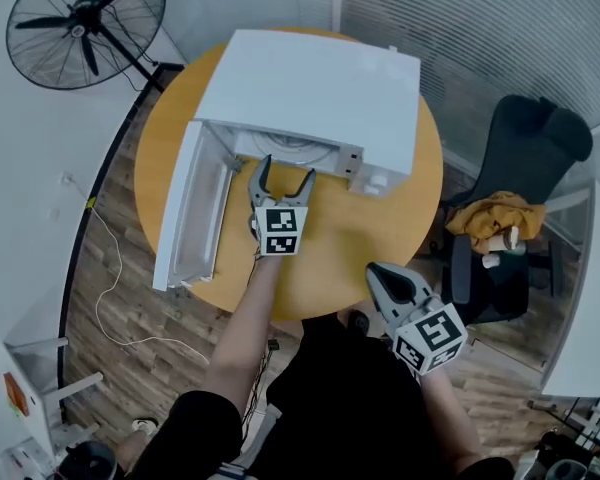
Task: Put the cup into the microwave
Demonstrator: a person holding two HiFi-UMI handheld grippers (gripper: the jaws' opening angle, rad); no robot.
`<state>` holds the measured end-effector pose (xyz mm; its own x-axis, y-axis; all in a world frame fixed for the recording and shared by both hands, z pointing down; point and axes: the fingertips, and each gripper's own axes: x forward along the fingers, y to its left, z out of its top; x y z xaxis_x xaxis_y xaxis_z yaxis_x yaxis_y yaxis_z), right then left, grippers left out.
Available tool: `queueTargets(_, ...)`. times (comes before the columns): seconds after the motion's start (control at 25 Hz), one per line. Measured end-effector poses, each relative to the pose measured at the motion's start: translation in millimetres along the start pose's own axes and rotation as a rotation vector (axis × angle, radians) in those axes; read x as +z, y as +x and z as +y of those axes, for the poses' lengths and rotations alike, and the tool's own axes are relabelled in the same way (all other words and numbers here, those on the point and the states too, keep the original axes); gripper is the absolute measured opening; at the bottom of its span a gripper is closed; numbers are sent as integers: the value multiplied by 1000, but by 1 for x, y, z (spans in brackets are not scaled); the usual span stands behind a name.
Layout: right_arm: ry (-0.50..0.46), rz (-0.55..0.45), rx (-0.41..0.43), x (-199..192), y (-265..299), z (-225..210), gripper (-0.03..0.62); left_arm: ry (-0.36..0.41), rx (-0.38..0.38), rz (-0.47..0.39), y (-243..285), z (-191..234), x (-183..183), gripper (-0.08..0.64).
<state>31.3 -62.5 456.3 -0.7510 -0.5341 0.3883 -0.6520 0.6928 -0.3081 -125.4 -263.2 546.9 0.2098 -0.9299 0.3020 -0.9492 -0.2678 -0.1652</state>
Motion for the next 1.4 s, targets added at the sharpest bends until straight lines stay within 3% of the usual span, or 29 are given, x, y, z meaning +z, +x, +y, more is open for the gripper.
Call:
queueTargets(0.2,-18,-21,19,-8,-35,2,9,-10,18,43,-45,-29,3,375)
queueTargets(0.52,-65,-54,56,-24,-81,13,9,-62,55,72,-130,-69,9,307)
queueTargets(0.88,-125,-68,108,-43,-120,26,9,-98,102,31,-221,-120,31,170)
queueTargets(1.4,-200,-98,215,-42,-127,53,9,-173,112,-8,-319,-169,60,28)
